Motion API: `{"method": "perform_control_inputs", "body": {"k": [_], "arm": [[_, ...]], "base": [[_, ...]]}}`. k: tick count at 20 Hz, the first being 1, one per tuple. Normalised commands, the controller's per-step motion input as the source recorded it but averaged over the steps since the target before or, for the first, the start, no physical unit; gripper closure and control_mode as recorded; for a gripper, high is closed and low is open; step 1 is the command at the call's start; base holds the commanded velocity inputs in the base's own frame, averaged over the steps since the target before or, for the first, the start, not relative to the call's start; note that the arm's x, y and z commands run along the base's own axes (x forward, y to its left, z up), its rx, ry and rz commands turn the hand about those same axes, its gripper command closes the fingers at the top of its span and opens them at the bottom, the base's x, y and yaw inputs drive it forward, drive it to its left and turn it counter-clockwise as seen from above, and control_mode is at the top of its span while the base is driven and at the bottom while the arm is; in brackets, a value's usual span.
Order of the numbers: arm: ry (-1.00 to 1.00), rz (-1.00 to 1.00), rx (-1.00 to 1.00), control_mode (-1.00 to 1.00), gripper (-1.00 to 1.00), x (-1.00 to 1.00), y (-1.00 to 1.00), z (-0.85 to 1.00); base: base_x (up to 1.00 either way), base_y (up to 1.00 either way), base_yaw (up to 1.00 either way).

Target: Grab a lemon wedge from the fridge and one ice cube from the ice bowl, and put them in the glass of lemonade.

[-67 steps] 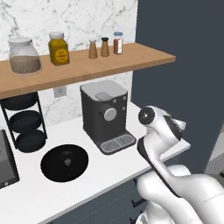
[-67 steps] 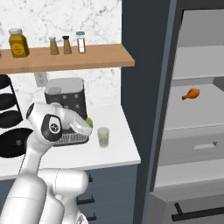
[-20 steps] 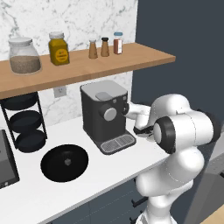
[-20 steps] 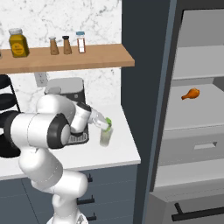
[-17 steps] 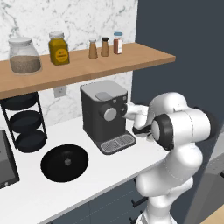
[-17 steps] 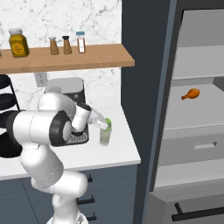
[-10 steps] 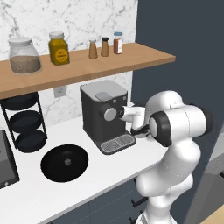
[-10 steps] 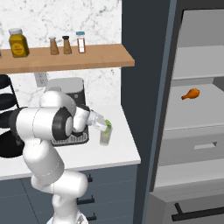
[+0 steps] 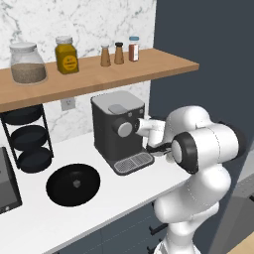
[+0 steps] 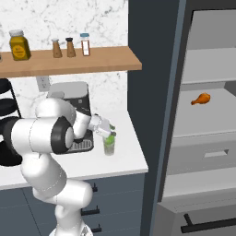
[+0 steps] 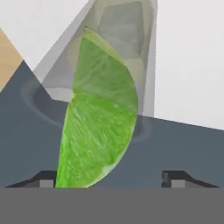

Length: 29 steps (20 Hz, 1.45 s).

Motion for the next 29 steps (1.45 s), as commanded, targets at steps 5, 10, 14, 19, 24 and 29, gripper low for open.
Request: {"method": "perform_control_inputs", "body": {"k": [5,10,14,19,24,29], "arm": [[-0.05,-0.01,-0.04,-1.0,-1.0,-0.42,0.38,0.24],[-0.18,0.0,-0.08,-1.0,-1.0,-0.57,0.84,0.61],[-0.32,0.0,-0.13,-1.0,-1.0,-0.51,1.0,0.92],[-0.4,0.08,-0.09,-1.0,-1.0,-0.61,0.92,0.72],[-0.42,0.23,-0.01,-1.0,-1.0,-0.67,0.72,0.57],[-0.4,0.24,-0.02,-1.0,-1.0,-0.83,0.54,0.41]], "base": [[0.0,0.0,0.0],[0.0,0.0,0.0],[0.0,0.0,0.0],[0.0,0.0,0.0],[0.0,0.0,0.0],[0.0,0.0,0.0]]}}
